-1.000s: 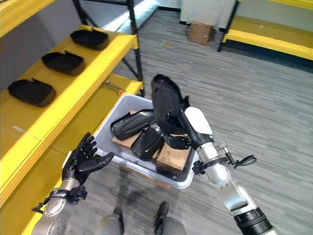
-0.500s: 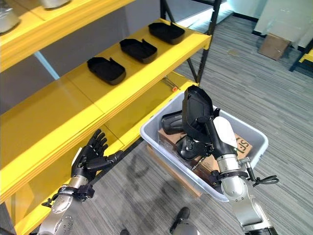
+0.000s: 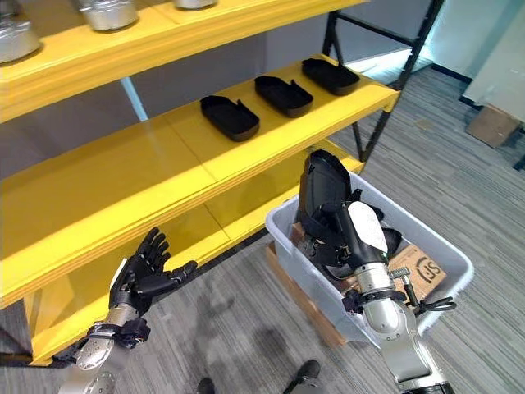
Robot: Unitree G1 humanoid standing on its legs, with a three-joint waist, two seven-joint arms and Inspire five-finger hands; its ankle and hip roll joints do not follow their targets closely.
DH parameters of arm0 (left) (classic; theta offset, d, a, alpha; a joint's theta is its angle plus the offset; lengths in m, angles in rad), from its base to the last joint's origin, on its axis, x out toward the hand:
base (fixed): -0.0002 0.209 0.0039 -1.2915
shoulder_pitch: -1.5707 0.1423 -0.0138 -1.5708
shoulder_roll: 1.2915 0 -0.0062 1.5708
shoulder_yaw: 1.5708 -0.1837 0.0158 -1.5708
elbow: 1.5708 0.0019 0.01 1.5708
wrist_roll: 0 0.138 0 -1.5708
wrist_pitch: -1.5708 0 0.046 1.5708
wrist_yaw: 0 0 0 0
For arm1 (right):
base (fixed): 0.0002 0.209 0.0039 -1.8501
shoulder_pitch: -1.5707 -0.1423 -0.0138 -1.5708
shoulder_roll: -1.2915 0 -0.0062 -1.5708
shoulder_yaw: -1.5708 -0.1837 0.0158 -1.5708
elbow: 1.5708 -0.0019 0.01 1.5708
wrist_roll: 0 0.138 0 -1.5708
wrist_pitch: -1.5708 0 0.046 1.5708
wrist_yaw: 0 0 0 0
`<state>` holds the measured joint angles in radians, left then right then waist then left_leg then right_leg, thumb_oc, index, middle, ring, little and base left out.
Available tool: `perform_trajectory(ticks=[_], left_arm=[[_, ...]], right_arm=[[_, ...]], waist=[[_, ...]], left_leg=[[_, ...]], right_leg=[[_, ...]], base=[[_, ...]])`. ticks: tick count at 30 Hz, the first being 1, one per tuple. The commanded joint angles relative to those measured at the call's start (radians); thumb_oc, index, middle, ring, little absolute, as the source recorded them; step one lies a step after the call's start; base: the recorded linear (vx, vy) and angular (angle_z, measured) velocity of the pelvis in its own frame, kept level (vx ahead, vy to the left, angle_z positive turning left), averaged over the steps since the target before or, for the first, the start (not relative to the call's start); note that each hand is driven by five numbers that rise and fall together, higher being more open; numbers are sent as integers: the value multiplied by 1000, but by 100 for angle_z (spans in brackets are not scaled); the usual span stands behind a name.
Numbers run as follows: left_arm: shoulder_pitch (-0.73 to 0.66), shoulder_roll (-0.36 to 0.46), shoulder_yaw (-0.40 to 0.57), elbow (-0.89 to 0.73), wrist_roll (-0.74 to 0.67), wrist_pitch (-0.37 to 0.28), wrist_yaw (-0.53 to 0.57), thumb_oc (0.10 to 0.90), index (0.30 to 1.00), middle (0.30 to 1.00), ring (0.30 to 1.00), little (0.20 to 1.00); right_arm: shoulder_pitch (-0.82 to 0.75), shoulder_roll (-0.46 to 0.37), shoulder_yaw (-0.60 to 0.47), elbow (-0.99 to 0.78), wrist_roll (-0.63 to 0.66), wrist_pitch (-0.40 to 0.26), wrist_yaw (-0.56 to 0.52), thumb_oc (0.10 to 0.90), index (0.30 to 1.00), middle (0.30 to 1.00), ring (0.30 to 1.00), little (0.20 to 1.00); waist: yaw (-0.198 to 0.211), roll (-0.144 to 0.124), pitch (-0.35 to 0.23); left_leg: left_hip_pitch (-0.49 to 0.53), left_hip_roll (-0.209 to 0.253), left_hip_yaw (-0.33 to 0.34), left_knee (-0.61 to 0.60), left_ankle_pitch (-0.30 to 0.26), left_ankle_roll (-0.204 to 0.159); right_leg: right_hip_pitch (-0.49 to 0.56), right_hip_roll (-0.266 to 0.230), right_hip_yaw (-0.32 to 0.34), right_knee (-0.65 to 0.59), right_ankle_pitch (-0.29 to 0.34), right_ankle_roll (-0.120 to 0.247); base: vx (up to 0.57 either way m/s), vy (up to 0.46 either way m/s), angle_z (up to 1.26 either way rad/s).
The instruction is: Move parts from the plastic box to the shelf.
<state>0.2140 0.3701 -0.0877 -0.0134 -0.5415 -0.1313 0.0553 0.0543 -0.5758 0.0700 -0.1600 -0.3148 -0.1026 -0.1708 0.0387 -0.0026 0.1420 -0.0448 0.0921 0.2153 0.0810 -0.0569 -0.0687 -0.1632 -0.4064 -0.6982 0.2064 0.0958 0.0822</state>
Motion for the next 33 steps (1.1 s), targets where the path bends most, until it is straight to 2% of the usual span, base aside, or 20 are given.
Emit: perform_trajectory(ticks=[1,2,3,4,5,6,12,17,19,22,23,27,33], left_arm=[[-56,59,79,-117,30,-117,9,900,1000,1000,1000,1000],[-73,67,60,-108,22,-122,10,900,1000,1000,1000,1000],[-76,67,59,-106,21,-123,10,900,1000,1000,1000,1000],[-83,73,52,-100,26,-124,7,900,1000,1000,1000,1000],[-95,78,35,-95,29,-126,-1,900,1000,1000,1000,1000],[-103,80,28,-95,34,-126,-9,900,1000,1000,1000,1000],[-127,80,0,-78,41,-130,-19,900,1000,1000,1000,1000],[-111,73,11,-83,42,-137,-12,900,1000,1000,1000,1000],[-108,68,16,-81,43,-137,-4,900,1000,1000,1000,1000],[-103,59,16,-80,38,-137,-4,900,1000,1000,1000,1000],[-87,57,19,-82,32,-136,-10,900,1000,1000,1000,1000],[-73,55,18,-91,20,-130,-10,900,1000,1000,1000,1000],[-79,52,15,-102,17,-127,-4,900,1000,1000,1000,1000]], right_arm=[[-126,-7,-23,-77,-27,-87,-46,400,300,300,300,300],[-123,-9,-29,-70,-24,-87,-46,400,300,300,300,300],[-124,-9,-30,-70,-24,-87,-47,400,300,300,300,300],[-119,-9,-35,-71,-21,-94,-49,400,300,300,300,300],[-113,-12,-42,-67,-17,-98,-54,400,300,300,300,300],[-108,-16,-50,-66,-16,-102,-55,400,300,300,300,300],[-69,-16,-82,-74,-1,-122,-65,400,300,300,300,300],[-58,-18,-81,-76,3,-130,-64,400,300,300,300,300],[-49,-20,-80,-79,3,-130,-60,400,300,300,300,300],[-47,-22,-82,-80,8,-131,-57,400,300,300,300,300],[-37,-28,-93,-85,13,-134,-53,400,300,300,300,300],[-19,-34,-111,-103,22,-140,-55,400,300,300,300,300],[-15,-49,-134,-135,17,-152,-63,400,300,300,300,300]], waist=[[-18,-18,-12],[-66,-13,7],[-59,-13,4],[-76,-7,13],[-99,-2,23],[-103,-5,26],[-135,-24,47],[-136,-34,41],[-131,-47,33],[-134,-47,17],[-132,-45,1],[-132,-36,-23],[-131,-28,-34]], left_leg=[[19,-95,-41,-35,-90,118],[18,-109,-69,-32,-72,127],[14,-108,-62,-33,-71,127],[18,-112,-86,-32,-62,130],[31,-118,-130,-39,-61,136],[35,-122,-143,-39,-61,137],[44,-144,-204,-4,-81,141],[65,-144,-215,7,-100,136],[85,-139,-223,15,-114,123],[101,-122,-225,9,-115,115],[115,-103,-228,-4,-113,104],[136,-72,-243,-29,-104,86],[147,-23,-258,-38,-86,53]], right_leg=[[161,-10,224,-28,-2,89],[106,56,405,-4,-17,56],[92,56,415,4,-18,54],[56,112,506,29,-43,40],[11,207,626,66,-109,24],[-6,241,659,70,-130,19],[-71,322,764,37,-108,32],[-77,341,798,-11,-72,40],[-58,339,787,-23,-79,38],[-33,347,790,-32,-86,33],[-14,351,773,-43,-97,27],[18,360,741,-50,-122,14],[34,378,699,-31,-167,-13]], base=[[15,208,93],[-11,142,102],[7,202,92],[69,122,91],[106,130,64],[97,76,80],[65,-19,48],[86,-81,11],[128,-178,-2],[107,-151,6],[94,-109,17],[137,-186,18],[70,-151,23]])
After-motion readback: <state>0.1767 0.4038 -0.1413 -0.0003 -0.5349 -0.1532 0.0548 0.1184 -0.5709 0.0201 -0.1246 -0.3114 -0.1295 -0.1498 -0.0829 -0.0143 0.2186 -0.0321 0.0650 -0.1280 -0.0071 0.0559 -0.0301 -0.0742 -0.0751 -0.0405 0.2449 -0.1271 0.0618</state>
